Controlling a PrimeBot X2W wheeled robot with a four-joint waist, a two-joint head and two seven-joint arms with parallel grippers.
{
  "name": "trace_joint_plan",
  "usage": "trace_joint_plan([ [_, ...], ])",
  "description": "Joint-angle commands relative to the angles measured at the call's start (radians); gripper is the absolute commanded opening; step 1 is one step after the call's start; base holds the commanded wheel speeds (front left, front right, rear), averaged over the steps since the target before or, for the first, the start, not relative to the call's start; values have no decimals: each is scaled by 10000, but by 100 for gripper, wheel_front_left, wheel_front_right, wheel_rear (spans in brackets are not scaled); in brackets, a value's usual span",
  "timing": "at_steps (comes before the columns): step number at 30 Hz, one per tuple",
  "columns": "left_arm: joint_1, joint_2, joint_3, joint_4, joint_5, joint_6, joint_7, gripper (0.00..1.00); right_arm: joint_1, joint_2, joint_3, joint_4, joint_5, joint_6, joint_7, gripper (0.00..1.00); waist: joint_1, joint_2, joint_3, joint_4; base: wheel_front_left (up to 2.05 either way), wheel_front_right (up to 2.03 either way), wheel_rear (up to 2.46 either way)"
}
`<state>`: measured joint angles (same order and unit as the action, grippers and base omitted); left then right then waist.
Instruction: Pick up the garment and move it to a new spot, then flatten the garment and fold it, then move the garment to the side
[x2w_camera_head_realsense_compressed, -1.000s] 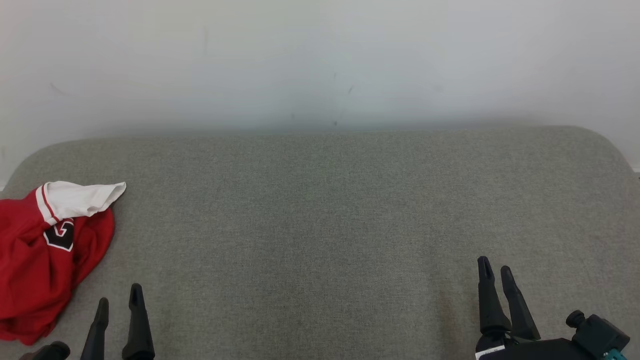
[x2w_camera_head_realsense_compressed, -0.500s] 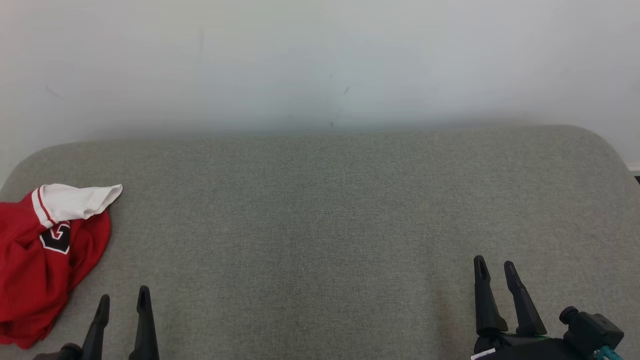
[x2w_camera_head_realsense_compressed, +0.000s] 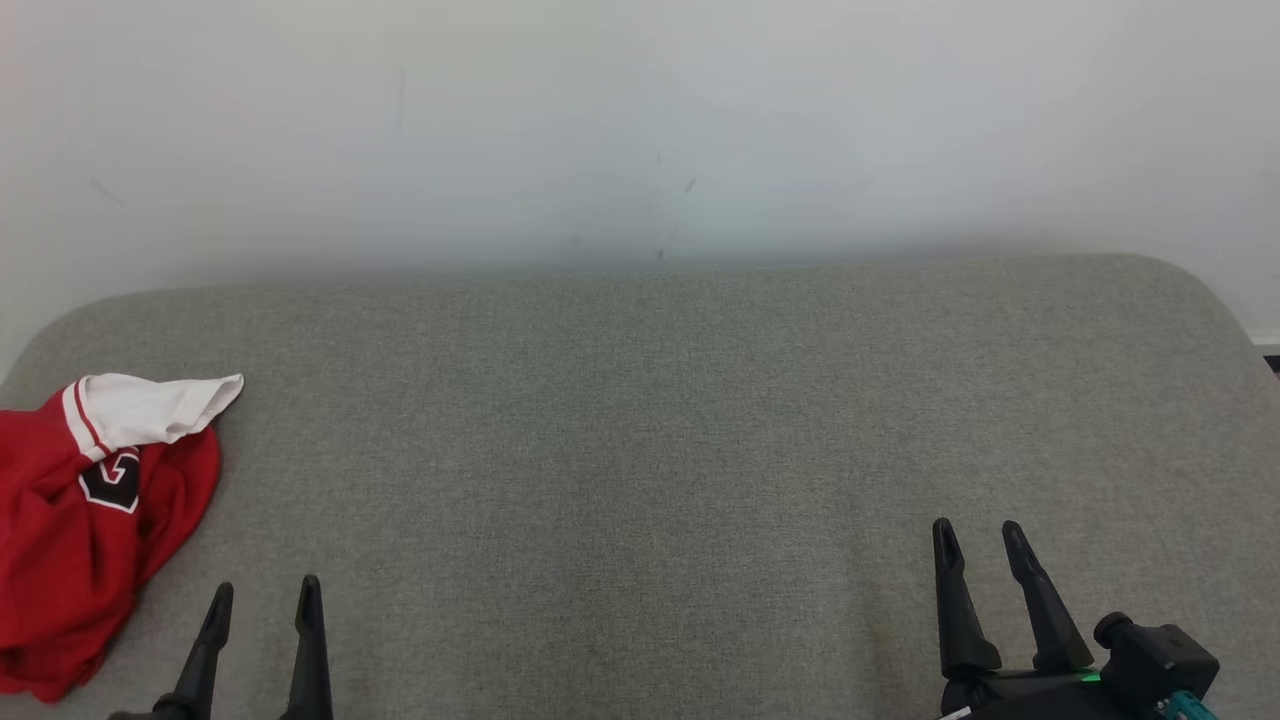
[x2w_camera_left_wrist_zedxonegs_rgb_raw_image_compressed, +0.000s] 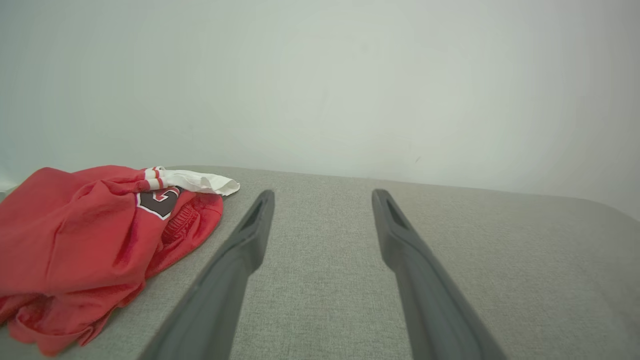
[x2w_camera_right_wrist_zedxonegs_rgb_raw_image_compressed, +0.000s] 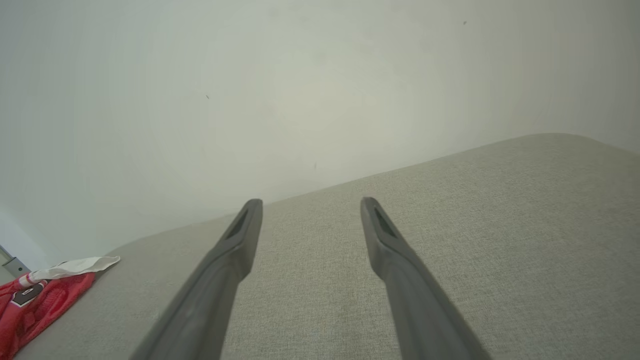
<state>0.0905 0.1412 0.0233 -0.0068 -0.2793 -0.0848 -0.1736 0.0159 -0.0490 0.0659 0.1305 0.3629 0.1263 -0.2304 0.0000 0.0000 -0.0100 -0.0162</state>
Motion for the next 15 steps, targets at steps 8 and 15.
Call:
trace_joint_plan([
  [8, 182, 87, -89, -35, 698, -24, -308, 100, -185, -16, -124, 198, -773, 58, -142, 100, 0, 0, -41, -27, 0, 0, 0],
  [15, 250, 60, -97, -123, 1200, -33, -514, 100, -262, -17, -219, 312, -1319, 55, -200, 100, 0, 0, -63, -39, 0, 0, 0],
])
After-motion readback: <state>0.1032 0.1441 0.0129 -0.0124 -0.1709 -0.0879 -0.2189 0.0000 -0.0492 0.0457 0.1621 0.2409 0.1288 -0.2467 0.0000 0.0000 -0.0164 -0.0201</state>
